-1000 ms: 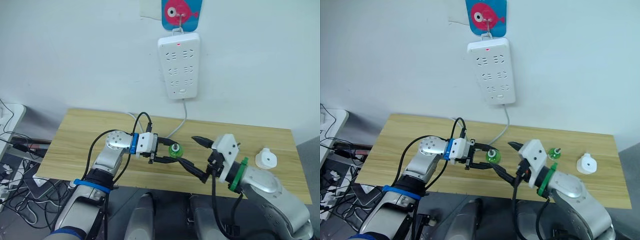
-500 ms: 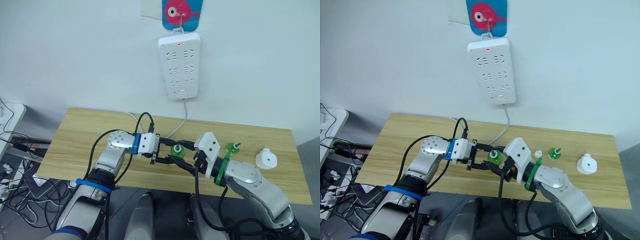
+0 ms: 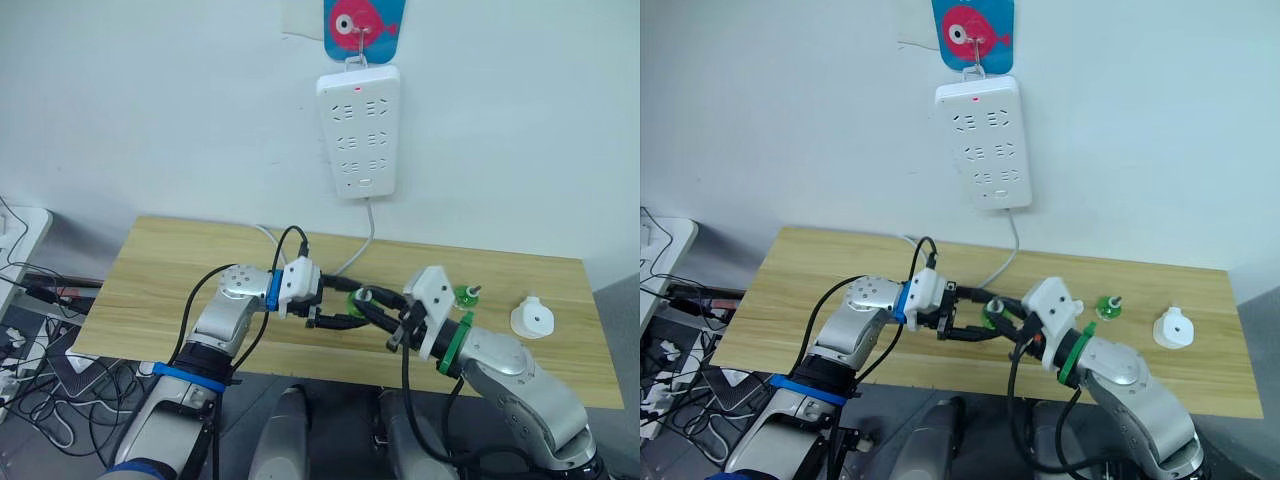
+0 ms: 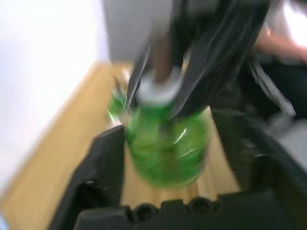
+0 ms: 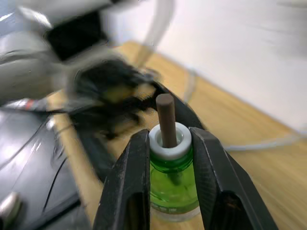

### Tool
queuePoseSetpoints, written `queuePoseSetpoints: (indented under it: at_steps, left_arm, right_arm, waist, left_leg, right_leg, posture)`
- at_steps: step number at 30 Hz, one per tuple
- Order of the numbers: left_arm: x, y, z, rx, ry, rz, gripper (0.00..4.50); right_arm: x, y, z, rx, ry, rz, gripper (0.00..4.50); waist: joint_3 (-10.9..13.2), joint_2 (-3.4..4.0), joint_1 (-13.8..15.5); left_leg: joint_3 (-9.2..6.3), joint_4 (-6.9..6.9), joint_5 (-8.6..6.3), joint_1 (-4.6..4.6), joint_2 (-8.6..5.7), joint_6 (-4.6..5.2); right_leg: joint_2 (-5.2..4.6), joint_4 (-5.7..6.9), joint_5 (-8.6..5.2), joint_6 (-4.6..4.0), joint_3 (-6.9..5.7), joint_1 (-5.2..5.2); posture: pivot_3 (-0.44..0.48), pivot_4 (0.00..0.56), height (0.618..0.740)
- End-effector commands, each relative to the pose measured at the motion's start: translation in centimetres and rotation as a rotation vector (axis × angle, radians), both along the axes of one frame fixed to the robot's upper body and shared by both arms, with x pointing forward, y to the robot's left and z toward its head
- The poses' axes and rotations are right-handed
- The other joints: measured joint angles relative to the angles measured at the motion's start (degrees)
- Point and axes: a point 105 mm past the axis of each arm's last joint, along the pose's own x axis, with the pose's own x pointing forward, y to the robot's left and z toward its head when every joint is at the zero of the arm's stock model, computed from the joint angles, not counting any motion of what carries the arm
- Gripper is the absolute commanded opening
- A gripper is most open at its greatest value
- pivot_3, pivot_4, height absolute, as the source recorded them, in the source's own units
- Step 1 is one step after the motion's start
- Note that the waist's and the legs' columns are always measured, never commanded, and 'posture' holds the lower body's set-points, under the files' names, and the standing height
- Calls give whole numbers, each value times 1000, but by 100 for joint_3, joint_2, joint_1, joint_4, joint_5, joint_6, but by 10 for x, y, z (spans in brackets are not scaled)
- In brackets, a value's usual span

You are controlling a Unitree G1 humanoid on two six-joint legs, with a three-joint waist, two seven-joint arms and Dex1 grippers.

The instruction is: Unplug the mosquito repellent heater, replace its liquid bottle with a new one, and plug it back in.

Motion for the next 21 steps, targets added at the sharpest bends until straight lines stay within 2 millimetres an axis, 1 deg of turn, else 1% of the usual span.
queuePoseSetpoints:
  at_steps: [1, 3, 5, 8, 11, 13, 15, 17, 21]
  left_arm:
    - [-6, 1, 17, -93, -43, 29, 4493]
    - [-9, 1, 21, -118, -91, 46, 4500]
    - [-9, -1, 21, -150, -150, 94, 4500]
    - [-10, -8, 23, -191, -256, 164, 4500]
    - [-15, -18, 25, -217, -379, 181, 4500]
    - [-14, -22, 28, -251, -399, 231, 4500]
    - [-12, -26, 29, -267, -416, 272, 4500]
    - [-16, -30, 26, -272, -451, 285, 4500]
    - [-17, -34, 26, -307, -453, 342, 4500]
  right_arm:
    - [-3, -20, 17, 91, 7, -96, 817]
    - [-4, -28, 18, 154, 60, -149, 817]
    - [-2, -38, 17, 304, 152, -234, 817]
    - [3, -47, 23, 533, 253, -330, 817]
    - [6, -50, 29, 728, 336, -383, 817]
    - [6, -49, 33, 835, 397, -390, 817]
    - [6, -47, 35, 883, 441, -383, 817]
    - [5, -46, 39, 947, 483, -380, 817]
    - [4, -43, 43, 967, 525, -356, 817]
  waist:
    - [-4, 0, 0]
    - [-11, 2, 0]
    - [-19, 4, -1]
    - [-52, 12, -2]
    - [-83, 10, -5]
    - [-96, 10, -13]
    - [-96, 9, -18]
    - [-98, 10, -24]
    - [-99, 10, -32]
  left_leg:
    - [0, 0, 0, 0, 0, 0]
    - [-2, -3, 0, 0, 1, 0]
    - [-4, -3, 0, 1, 7, -1]
    - [-3, -3, 0, 3, 8, -1]
    - [2, -2, 0, 3, 4, -1]
    - [8, -3, 0, 4, 0, 0]
    - [10, -3, -1, 4, -3, 1]
    - [10, -3, -1, 4, -4, 2]
    - [10, -4, -1, 4, -3, 3]
  right_leg:
    - [-1, 0, 0, 0, 2, 0]
    - [-3, 0, 0, 0, 3, 0]
    - [-11, 2, 1, -2, 2, -1]
    - [-16, 6, 1, -3, 4, -1]
    - [-17, 6, 2, -3, 8, -1]
    - [-16, 5, 2, -2, 12, 0]
    - [-14, 5, 1, -2, 14, 0]
    - [-3, 5, 1, -2, 14, 0]
    - [1, 5, 1, -2, 14, 0]
  posture:
    - [169, 257, 740]
    - [169, 257, 740]
    - [162, 252, 740]
    - [156, 248, 740]
    - [155, 251, 740]
    - [155, 252, 740]
    - [158, 257, 740]
    - [158, 257, 740]
    - [161, 264, 740]
